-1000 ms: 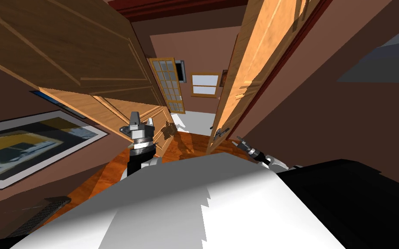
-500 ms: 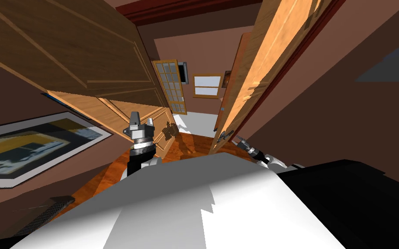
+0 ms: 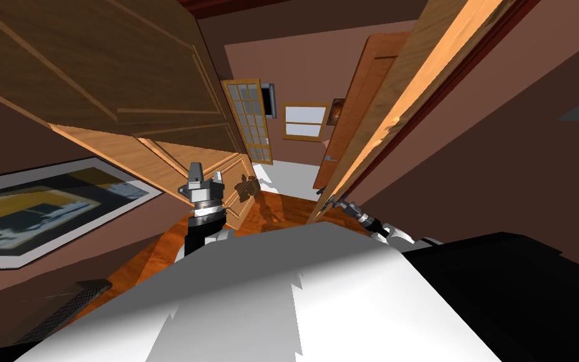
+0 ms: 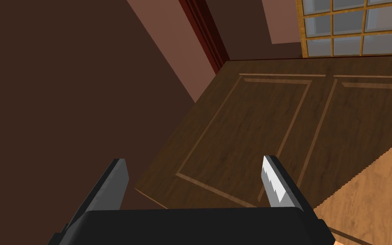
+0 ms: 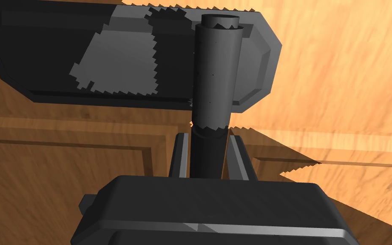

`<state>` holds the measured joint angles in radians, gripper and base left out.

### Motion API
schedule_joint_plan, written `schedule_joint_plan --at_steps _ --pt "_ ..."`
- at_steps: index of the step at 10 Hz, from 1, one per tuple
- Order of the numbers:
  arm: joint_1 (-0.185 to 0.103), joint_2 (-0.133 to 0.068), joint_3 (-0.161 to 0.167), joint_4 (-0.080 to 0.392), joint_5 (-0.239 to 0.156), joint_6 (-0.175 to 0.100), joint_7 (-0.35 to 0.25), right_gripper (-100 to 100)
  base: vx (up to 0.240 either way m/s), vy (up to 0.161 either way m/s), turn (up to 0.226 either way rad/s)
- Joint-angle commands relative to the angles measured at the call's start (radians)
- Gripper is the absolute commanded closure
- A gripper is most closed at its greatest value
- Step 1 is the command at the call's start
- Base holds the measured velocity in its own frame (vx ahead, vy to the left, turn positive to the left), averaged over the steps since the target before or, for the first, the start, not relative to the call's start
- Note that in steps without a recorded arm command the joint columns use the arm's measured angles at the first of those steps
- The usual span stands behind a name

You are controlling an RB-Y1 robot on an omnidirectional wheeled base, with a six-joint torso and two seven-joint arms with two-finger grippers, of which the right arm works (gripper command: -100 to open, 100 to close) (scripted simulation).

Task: Pull the door open

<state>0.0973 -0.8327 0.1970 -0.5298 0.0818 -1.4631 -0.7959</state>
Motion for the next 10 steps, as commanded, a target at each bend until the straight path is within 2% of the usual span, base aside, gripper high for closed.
schedule_joint_plan --at_steps 1,3,4,7,8,9,10 --pt "0.002 -0.003 -0.002 0.002 -0.002 0.000 -0.001 100 -0.017 -0.013 -0.001" --pt "0.002 -0.003 -0.002 0.002 -0.002 0.000 -0.001 100 -0.008 -0.005 -0.015" --pt "0.023 -0.005 0.006 0.005 0.006 -0.028 0.011 100 -0.029 -0.027 0.044" --pt "0.052 -0.011 0.014 0.010 0.014 -0.071 0.025 100 -0.037 -0.048 0.033" --pt "0.052 -0.011 0.014 -0.001 0.014 -0.071 0.025 100 -0.025 -0.032 -0.004" --pt "0.052 -0.011 0.014 0.010 0.014 -0.071 0.025 100 -0.010 -0.011 0.001" --pt "0.072 -0.015 0.020 0.013 0.019 -0.104 0.035 100 -0.014 -0.038 0.045"
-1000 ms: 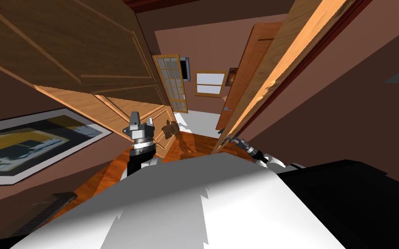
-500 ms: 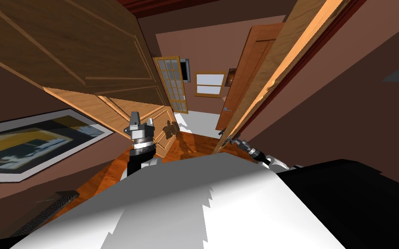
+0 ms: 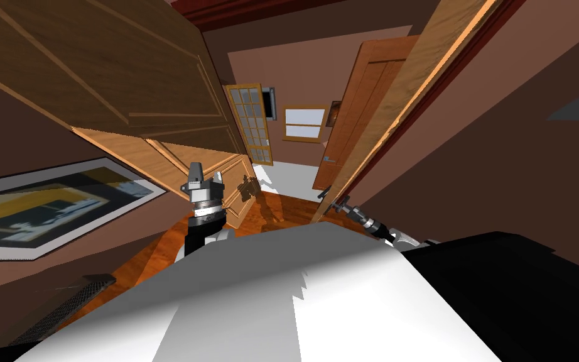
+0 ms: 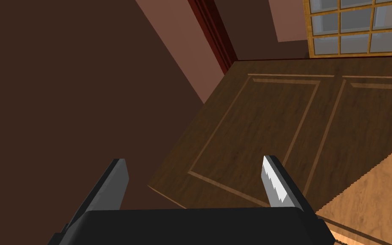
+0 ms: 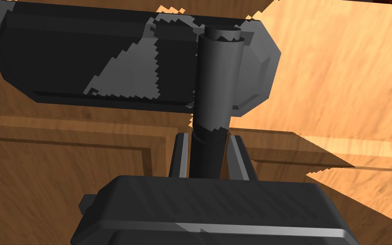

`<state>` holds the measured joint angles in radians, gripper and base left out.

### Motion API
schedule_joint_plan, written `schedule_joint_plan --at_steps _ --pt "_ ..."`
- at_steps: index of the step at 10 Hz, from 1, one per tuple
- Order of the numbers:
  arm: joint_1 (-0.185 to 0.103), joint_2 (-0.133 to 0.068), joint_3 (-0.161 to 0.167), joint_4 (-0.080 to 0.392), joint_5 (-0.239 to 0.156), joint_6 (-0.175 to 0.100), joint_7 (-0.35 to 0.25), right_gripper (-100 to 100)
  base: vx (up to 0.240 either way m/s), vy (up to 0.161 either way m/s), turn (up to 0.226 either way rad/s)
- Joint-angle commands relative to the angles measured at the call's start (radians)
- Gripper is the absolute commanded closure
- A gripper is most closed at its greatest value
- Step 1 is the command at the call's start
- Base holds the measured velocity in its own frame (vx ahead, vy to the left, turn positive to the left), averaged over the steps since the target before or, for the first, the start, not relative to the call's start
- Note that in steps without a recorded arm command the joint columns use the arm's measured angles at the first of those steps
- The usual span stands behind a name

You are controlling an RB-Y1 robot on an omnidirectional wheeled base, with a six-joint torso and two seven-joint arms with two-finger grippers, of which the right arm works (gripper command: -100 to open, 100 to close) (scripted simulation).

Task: Pull the door open

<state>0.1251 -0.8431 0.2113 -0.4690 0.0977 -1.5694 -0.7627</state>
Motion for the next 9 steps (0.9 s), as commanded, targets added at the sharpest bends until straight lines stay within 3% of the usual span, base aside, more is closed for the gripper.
schedule_joint_plan --at_steps 1,2,3,5,6,9 --pt "0.044 -0.005 0.005 -0.048 0.003 0.003 0.002 100 -0.021 -0.050 0.030" --pt "0.044 -0.005 0.005 -0.046 0.003 0.003 0.002 100 -0.012 -0.029 -0.005" --pt "0.064 -0.009 0.011 -0.045 0.008 -0.034 0.012 100 -0.011 -0.063 0.047" --pt "0.064 -0.009 0.011 -0.045 0.008 -0.034 0.012 100 -0.014 -0.048 0.015" --pt "0.077 -0.012 0.015 -0.043 0.012 -0.059 0.019 100 -0.012 -0.046 0.035" --pt "0.094 -0.016 0.020 -0.040 0.016 -0.098 0.028 100 -0.026 -0.071 0.047"
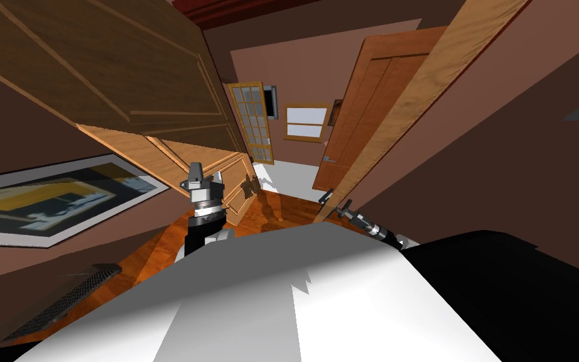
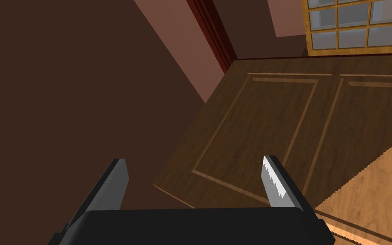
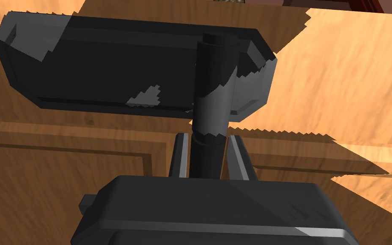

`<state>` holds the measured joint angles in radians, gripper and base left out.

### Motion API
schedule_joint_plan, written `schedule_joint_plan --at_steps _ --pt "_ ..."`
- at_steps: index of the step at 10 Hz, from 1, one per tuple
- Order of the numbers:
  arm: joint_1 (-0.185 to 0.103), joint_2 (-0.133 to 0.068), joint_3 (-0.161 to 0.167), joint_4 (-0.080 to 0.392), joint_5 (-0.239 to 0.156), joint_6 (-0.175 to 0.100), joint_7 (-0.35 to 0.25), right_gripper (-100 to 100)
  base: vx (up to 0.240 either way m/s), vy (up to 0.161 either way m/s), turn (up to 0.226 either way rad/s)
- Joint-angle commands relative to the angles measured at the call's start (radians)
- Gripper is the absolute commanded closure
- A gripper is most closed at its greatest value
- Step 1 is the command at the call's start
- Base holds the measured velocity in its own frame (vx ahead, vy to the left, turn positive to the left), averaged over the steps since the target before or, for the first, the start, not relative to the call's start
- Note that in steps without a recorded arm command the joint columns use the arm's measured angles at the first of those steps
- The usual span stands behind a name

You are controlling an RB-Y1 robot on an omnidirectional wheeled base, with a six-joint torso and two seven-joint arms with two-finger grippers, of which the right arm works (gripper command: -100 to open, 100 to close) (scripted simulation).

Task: Pull the door open

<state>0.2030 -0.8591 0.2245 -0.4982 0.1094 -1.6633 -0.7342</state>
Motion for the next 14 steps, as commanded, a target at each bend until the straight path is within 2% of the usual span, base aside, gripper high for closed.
schedule_joint_plan --at_steps 1,2,3,5,6,9,11,12,13,14 --pt "0.026 -0.002 0.009 -0.010 0.007 -0.028 0.004 100 -0.057 -0.045 0.100" --pt "0.034 -0.003 0.011 -0.008 0.009 -0.050 0.008 100 -0.086 -0.067 0.137" --pt "0.037 -0.004 0.012 -0.008 0.010 -0.059 0.010 100 -0.087 -0.057 0.070" --pt "0.037 -0.004 0.012 -0.008 0.010 -0.059 0.010 100 -0.034 -0.016 -0.022" --pt "0.036 -0.006 0.009 -0.010 0.007 -0.024 0.010 -100 0.032 0.086 -0.027" --pt "0.039 -0.005 0.007 -0.007 0.004 0.014 0.010 -100 0.064 0.140 -0.028" --pt "0.042 -0.004 0.004 -0.002 0.000 0.052 0.011 -100 0.075 0.151 -0.028" --pt "0.042 -0.004 0.004 -0.002 0.000 0.052 0.011 -100 0.035 0.119 -0.023" --pt "0.047 -0.003 0.000 0.005 -0.006 0.075 0.012 -100 0.005 0.170 -0.059" --pt "0.055 0.000 -0.006 0.016 -0.014 0.046 0.012 -100 -0.062 0.114 -0.159"
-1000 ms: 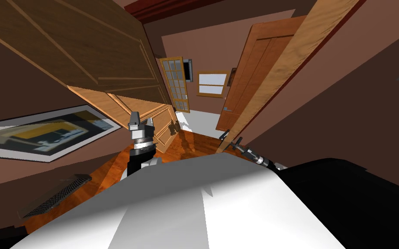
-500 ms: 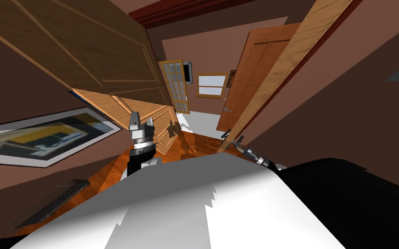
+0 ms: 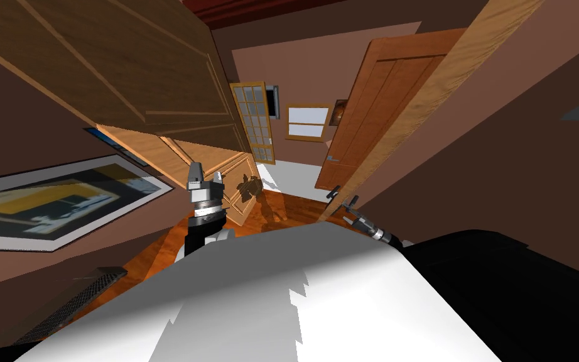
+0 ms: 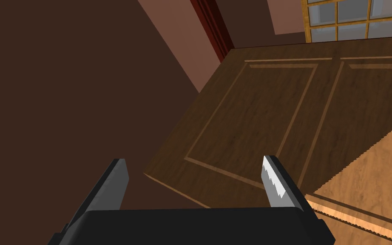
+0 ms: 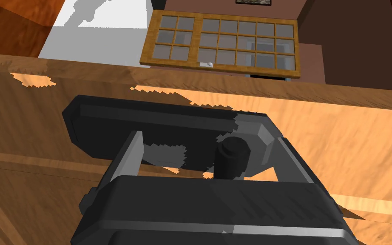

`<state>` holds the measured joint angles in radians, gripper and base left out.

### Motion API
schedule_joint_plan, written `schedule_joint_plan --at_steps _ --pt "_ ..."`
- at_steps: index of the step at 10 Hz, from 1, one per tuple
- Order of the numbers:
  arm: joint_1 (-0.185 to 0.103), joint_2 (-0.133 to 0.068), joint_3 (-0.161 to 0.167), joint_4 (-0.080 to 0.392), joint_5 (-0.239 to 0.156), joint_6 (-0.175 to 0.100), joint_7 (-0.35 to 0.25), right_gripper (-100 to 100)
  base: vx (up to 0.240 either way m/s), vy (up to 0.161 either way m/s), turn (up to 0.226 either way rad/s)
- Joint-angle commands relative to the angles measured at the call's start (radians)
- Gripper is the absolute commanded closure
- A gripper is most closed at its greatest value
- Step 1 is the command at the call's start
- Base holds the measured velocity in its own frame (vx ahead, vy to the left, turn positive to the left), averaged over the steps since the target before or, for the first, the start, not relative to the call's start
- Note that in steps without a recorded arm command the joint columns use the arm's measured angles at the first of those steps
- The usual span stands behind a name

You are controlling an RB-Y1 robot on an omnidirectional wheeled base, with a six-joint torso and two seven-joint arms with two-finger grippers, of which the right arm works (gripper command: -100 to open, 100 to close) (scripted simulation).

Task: Pull the door open

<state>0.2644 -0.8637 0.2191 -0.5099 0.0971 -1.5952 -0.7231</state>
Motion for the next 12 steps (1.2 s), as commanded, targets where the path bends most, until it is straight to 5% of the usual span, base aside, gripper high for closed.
schedule_joint_plan --at_steps 1,5,12 --pt "-0.007 0.005 0.000 0.028 -0.002 -0.022 0.001 -100 -0.078 0.015 -0.060" --pt "-0.002 0.007 -0.004 0.035 -0.006 -0.081 0.001 -100 -0.083 -0.142 0.004" --pt "0.000 0.009 -0.006 0.039 -0.009 -0.146 0.002 -100 -0.058 -0.196 0.013"
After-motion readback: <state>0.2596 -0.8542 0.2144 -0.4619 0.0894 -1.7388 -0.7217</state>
